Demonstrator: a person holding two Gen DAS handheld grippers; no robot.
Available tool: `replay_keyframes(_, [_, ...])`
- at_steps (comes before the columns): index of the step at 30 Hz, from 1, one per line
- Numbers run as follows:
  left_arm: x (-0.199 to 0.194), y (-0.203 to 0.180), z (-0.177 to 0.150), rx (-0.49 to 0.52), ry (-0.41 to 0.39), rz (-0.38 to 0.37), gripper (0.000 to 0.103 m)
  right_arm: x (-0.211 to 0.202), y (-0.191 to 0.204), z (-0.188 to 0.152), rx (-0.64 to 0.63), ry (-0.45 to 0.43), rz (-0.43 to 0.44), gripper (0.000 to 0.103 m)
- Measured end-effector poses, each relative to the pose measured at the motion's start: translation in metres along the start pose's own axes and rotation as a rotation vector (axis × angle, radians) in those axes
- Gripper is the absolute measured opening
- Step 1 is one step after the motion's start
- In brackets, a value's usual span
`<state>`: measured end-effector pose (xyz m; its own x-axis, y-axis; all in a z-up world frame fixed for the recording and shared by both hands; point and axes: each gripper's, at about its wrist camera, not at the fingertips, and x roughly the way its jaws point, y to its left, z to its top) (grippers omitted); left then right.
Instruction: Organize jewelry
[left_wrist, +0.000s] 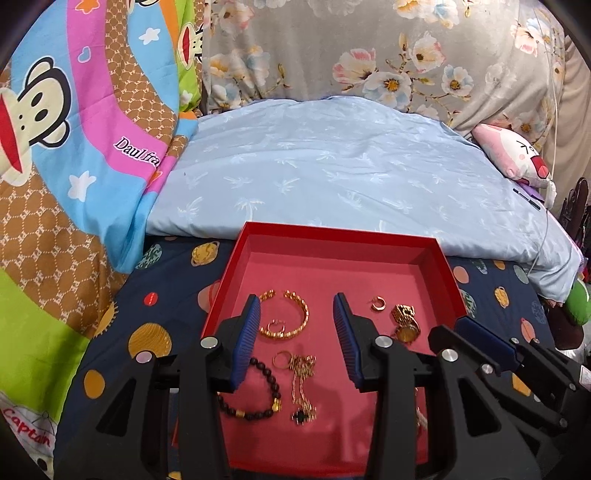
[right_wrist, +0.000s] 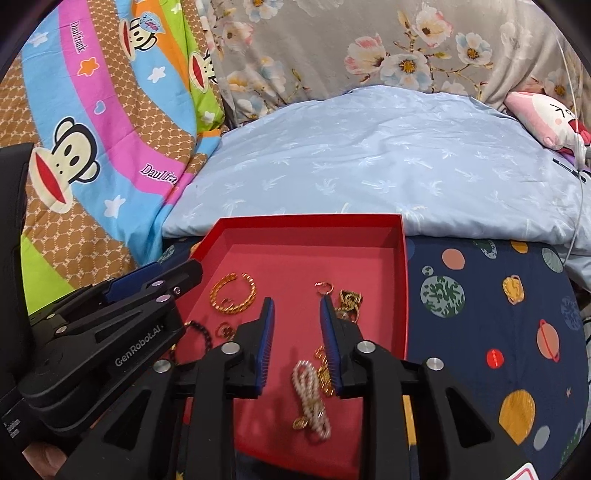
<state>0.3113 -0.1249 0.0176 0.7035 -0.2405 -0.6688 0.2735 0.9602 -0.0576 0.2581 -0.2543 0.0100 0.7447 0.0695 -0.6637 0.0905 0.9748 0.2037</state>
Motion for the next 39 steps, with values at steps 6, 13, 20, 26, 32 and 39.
replay_keyframes(6, [-0.030,-0.002,-0.016,0.015,-0.012,0.015,0.039,-0.030,0.013,-0.016,-0.022,-0.011,-0.030,0.028])
replay_keyframes(13, [-0.059,-0.001,-0.037,0.011,-0.012,0.026,0.043,-0.066,0.018,-0.036,-0.016,-0.037,-0.064,0.039])
replay_keyframes(20, [-0.084,-0.009,-0.061,0.051,-0.025,0.072,0.050,-0.091,0.017,-0.061,-0.009,-0.047,-0.123,0.047])
replay_keyframes(26, [-0.099,-0.012,-0.081,0.055,-0.015,0.079,0.059,-0.110,0.009,-0.083,0.024,-0.047,-0.154,0.058])
replay_keyframes(32, [-0.111,-0.016,-0.101,0.072,-0.010,0.090,0.064,-0.124,0.006,-0.102,0.031,-0.038,-0.168,0.059])
replay_keyframes(39, [-0.121,-0.016,-0.120,0.059,0.000,0.091,0.066,-0.136,0.007,-0.121,0.029,-0.025,-0.170,0.061])
